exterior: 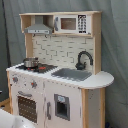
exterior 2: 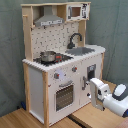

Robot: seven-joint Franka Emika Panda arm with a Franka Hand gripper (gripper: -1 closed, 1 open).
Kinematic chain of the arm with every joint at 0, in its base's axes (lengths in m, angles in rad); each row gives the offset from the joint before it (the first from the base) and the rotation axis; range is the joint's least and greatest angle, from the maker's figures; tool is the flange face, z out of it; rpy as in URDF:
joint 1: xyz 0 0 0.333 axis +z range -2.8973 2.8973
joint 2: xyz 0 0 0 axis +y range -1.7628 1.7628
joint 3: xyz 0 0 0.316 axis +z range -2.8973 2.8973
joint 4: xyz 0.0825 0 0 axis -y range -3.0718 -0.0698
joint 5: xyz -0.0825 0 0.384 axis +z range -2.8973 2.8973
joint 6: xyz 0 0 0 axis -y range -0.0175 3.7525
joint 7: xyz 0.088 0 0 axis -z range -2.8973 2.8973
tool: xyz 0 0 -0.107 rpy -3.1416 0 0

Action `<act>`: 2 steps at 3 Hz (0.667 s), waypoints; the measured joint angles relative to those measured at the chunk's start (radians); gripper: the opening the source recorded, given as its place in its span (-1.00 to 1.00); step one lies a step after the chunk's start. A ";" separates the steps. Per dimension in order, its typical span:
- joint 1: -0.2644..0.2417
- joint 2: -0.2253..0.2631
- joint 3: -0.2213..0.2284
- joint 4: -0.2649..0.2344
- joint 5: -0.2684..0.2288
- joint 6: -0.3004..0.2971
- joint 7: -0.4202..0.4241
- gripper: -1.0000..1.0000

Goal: Play with the kitchen

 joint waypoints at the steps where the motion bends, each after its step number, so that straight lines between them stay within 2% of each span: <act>1: 0.027 0.002 -0.006 0.028 0.055 -0.044 -0.073 1.00; 2: 0.067 0.015 -0.015 0.046 0.099 -0.123 -0.122 1.00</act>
